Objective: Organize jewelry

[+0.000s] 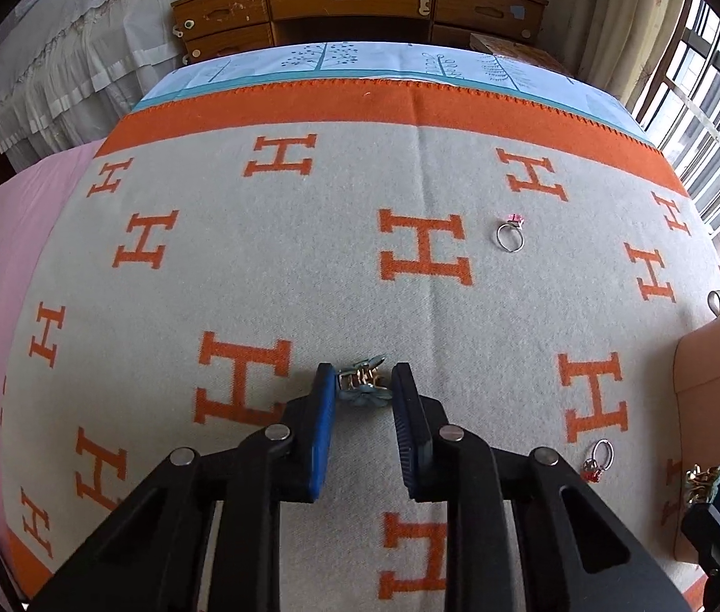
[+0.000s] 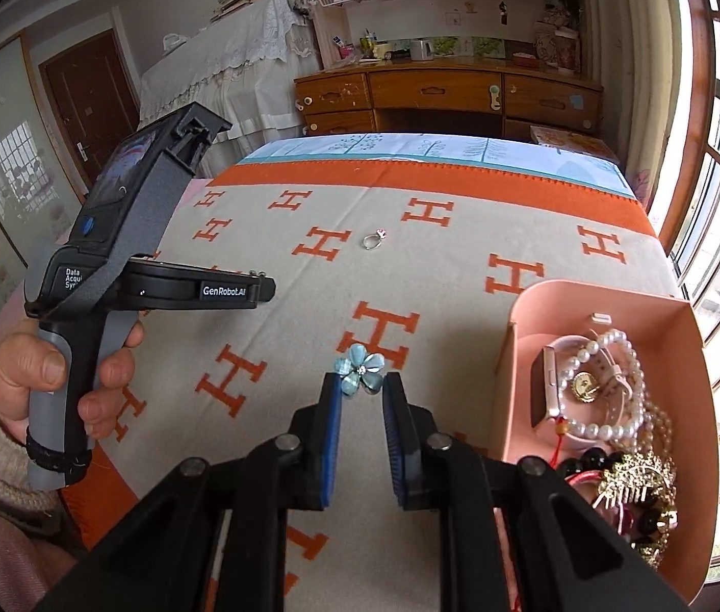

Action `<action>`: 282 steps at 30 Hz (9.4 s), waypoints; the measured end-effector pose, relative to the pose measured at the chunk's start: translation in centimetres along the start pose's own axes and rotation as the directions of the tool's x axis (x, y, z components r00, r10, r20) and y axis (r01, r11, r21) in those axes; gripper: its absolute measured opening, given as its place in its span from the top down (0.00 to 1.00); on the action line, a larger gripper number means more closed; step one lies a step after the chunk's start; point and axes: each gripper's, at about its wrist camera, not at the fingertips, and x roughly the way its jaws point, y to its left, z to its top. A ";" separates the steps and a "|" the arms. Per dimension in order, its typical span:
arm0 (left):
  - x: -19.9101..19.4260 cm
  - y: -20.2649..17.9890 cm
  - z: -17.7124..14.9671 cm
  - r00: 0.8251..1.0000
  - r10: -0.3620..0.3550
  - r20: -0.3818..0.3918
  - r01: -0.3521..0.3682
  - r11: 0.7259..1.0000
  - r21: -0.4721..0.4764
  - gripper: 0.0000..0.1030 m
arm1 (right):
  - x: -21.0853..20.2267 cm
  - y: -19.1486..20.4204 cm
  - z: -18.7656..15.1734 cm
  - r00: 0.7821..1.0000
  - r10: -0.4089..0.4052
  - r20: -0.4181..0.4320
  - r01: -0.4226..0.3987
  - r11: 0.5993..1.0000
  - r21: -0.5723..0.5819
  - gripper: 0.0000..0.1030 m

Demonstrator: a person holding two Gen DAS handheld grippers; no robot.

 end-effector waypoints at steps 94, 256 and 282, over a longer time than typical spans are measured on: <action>-11.8 3.3 -1.7 0.972 -0.154 0.179 0.126 0.979 0.161 0.06 | 0.0 2.1 2.7 0.992 0.002 -0.129 0.016 0.991 0.136 0.65; -23.6 -8.0 -10.2 0.943 -0.058 0.327 -0.010 0.980 0.200 0.01 | -15.8 -1.5 -0.9 0.994 -0.038 0.103 0.013 0.973 0.231 0.53; -23.8 -5.5 -14.5 0.930 -0.008 0.368 -0.018 0.998 0.067 0.01 | -16.9 3.3 -3.5 0.969 -0.162 0.185 0.124 0.971 0.203 0.52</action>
